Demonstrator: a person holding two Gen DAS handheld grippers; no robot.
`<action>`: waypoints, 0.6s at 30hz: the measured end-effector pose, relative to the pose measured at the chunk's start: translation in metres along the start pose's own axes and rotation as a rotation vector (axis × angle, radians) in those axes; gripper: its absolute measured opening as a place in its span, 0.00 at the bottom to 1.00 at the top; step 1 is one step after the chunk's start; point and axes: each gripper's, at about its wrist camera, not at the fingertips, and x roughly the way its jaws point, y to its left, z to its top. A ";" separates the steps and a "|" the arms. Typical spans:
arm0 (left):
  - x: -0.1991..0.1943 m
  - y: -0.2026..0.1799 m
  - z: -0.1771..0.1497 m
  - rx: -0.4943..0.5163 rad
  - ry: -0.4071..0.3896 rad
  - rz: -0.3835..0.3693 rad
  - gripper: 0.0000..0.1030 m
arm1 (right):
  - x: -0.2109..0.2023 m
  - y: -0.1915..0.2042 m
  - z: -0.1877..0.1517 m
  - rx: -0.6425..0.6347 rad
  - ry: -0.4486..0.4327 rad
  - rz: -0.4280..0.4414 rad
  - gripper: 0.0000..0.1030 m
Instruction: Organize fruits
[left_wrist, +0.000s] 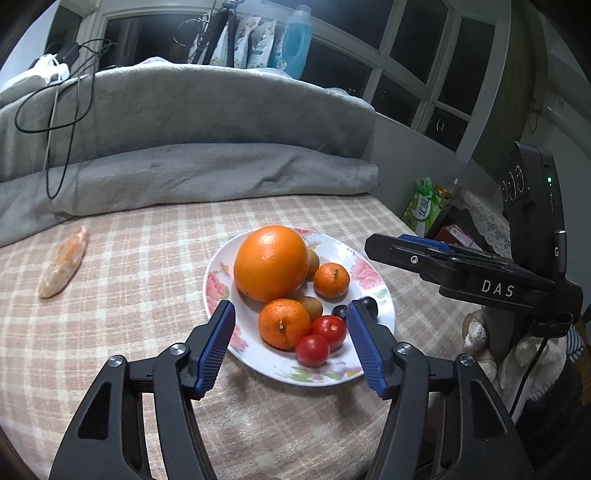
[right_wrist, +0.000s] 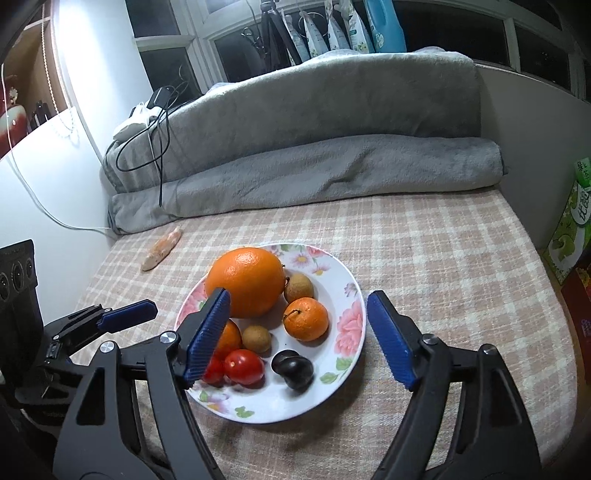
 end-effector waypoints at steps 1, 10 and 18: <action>0.000 -0.001 0.000 0.002 -0.001 0.005 0.65 | 0.000 0.000 0.000 -0.001 0.000 -0.002 0.78; -0.003 -0.002 0.000 0.018 -0.018 0.060 0.78 | -0.001 0.001 0.000 -0.002 -0.003 -0.019 0.91; -0.003 -0.003 0.000 0.028 -0.009 0.098 0.79 | -0.001 0.001 0.000 0.001 0.003 -0.025 0.91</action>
